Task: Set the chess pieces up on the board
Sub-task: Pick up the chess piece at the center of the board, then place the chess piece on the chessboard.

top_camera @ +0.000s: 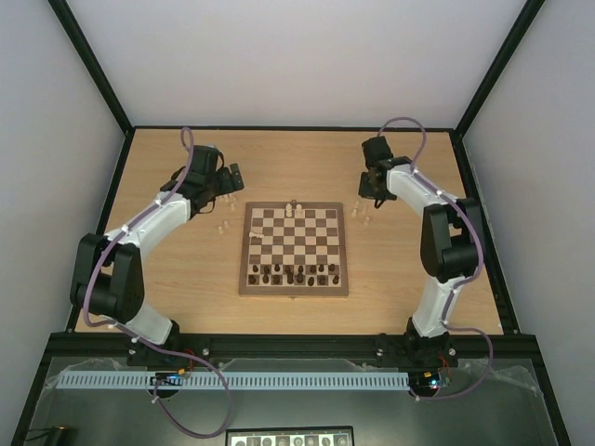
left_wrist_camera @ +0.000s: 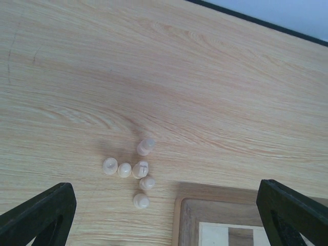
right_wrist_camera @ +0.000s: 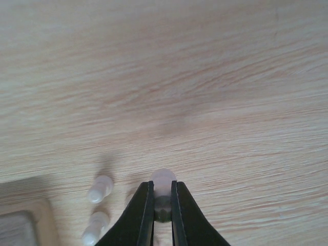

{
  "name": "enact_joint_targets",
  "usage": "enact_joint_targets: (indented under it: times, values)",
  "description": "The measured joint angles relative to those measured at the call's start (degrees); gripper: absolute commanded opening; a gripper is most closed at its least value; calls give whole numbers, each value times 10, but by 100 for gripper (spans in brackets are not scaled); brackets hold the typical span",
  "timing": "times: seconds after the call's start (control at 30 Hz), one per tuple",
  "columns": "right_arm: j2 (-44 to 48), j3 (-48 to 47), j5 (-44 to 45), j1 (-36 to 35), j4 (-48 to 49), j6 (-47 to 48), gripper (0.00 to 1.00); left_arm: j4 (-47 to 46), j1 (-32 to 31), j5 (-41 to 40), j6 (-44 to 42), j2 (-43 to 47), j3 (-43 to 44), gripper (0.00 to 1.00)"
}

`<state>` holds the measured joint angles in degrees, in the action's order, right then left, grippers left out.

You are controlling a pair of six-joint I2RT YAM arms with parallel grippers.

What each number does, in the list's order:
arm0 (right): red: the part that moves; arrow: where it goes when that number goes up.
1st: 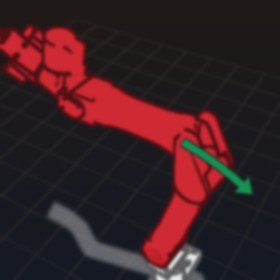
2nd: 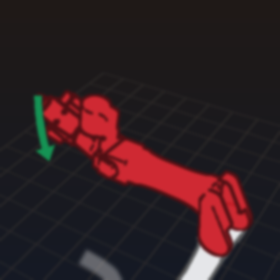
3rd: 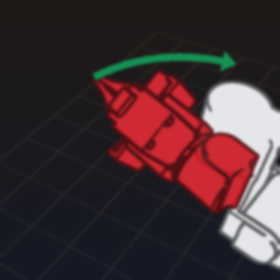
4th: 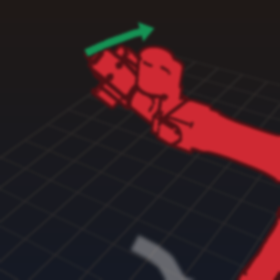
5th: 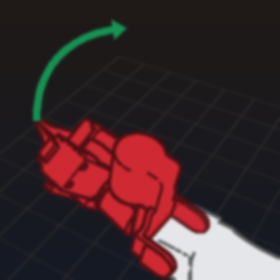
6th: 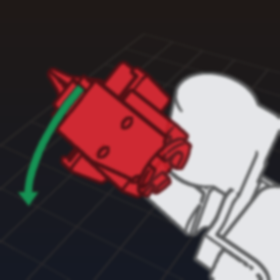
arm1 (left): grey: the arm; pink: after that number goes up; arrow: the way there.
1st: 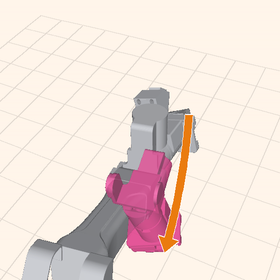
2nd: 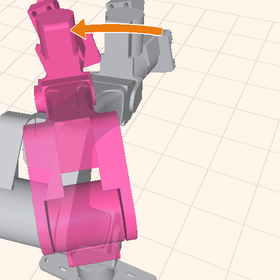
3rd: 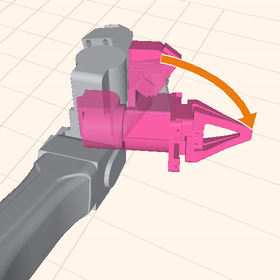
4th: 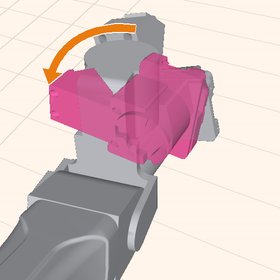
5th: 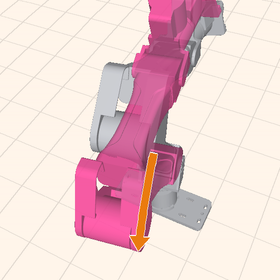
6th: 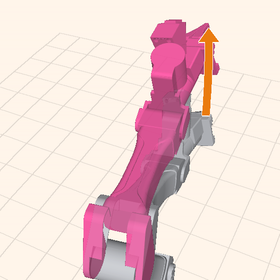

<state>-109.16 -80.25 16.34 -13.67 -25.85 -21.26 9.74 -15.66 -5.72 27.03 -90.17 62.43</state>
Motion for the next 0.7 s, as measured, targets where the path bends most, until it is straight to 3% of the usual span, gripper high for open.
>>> enact_joint_targets:
  times: [0.3,0.47,0.7]
  values:
    - [76,-11,-28,-56,-3,2,2,0,-1,13,8,80,-33,100]
    - [56,-46,-58,-124,-14,3,2,0,-6,23,21,139,-87,99]
    - [-11,-92,-62,-173,-28,3,2,1,-10,28,28,158,-98,99]
